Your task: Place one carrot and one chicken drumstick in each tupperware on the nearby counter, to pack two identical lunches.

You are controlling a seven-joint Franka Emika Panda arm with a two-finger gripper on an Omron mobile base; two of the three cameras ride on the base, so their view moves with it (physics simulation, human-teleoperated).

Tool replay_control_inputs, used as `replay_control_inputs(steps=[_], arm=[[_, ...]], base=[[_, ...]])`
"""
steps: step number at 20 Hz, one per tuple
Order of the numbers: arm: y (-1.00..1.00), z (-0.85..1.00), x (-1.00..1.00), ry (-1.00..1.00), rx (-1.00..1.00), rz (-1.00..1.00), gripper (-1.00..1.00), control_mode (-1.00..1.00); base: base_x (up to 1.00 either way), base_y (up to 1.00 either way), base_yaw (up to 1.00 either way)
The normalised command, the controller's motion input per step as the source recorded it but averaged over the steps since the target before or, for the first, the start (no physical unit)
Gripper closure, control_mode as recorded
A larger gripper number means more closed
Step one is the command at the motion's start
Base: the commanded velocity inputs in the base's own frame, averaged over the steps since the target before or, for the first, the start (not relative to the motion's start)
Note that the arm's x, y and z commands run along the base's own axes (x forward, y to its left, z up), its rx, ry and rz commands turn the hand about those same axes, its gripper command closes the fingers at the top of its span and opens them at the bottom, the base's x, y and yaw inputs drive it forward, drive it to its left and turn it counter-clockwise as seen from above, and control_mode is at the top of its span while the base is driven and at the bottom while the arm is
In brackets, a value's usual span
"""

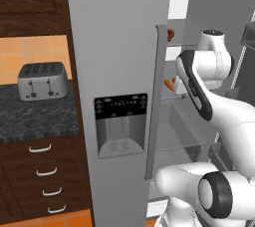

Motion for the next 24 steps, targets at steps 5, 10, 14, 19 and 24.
replay_control_inputs(steps=[5, 10, 14, 19, 24], arm=[[-0.75, 0.14, 0.69, -0.14, 0.0, 0.05, -1.0, -1.0], [-0.7, -0.64, 0.91, -0.02, 0.02, 0.07, -1.0, -1.0], [-0.54, -0.72, 0.96, -0.02, 0.06, 0.08, -1.0, -1.0], [-0.08, -0.25, 1.0, -0.08, 0.01, 0.09, -1.0, -1.0], [0.0, -0.37, 0.89, 0.0, 0.0, 0.06, -1.0, -1.0]], base=[[0.0, 0.0, 0.0], [0.0, 0.0, 0.0], [0.0, 0.0, 0.0], [0.0, 0.0, 0.0], [0.0, 0.0, 0.0]])
